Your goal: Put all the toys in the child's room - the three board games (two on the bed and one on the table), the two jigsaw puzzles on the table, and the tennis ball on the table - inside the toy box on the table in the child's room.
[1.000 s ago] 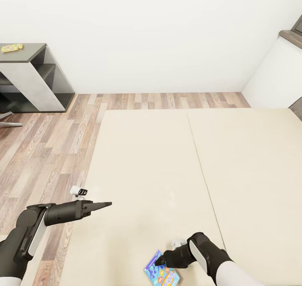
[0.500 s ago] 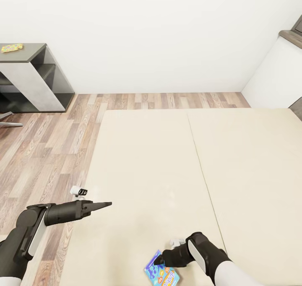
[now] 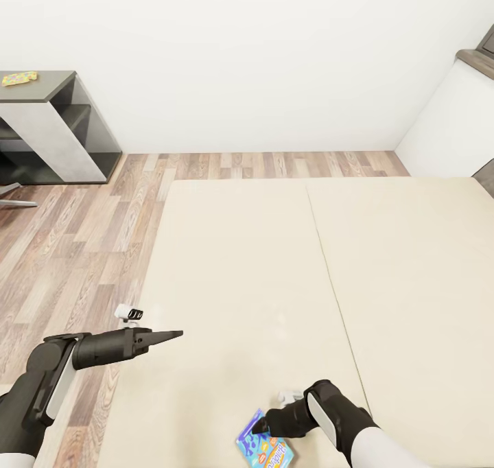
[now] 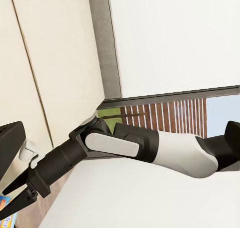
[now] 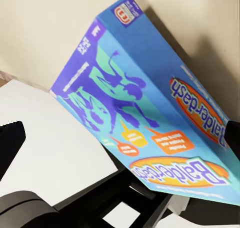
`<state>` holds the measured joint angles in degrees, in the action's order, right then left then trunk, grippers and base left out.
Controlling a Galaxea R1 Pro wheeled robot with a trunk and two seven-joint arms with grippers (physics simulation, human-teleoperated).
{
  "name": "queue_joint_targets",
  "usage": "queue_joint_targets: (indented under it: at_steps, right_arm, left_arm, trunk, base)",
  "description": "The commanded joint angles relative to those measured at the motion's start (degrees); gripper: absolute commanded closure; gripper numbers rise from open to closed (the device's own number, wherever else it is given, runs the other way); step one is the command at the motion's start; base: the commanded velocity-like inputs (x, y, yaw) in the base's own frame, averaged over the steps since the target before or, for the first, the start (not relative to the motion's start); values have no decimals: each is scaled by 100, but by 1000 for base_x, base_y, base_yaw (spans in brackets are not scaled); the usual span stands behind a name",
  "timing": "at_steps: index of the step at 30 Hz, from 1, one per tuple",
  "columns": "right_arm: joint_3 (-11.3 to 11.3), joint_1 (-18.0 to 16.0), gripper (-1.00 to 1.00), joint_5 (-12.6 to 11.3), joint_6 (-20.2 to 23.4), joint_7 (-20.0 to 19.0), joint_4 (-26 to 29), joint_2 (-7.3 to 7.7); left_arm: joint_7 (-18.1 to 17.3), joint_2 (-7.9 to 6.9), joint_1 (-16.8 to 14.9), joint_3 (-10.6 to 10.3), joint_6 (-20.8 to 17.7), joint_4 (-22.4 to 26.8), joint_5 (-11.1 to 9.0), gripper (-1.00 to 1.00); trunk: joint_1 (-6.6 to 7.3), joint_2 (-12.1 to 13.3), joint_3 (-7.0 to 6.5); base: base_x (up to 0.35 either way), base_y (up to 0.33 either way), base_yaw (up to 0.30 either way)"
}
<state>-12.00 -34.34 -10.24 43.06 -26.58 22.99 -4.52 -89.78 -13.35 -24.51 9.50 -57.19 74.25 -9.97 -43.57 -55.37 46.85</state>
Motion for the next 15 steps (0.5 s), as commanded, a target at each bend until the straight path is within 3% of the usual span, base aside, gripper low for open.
queue_joint_targets:
  at_steps: [1, 15]
  right_arm:
    - [-37, -2, -100, -57, 27, 20, 2, 6]
    - [-46, -2, -100, -51, 32, 15, -21, 32]
  left_arm:
    - [-22, -1, -2, -1, -60, 1, 3, -100]
    - [-22, 2, 0, -1, -59, 1, 3, -100]
  trunk:
    - [-1, -3, 4]
    - [-1, -3, 4]
  base:
    - [0, 0, 0]
    - [0, 0, 0]
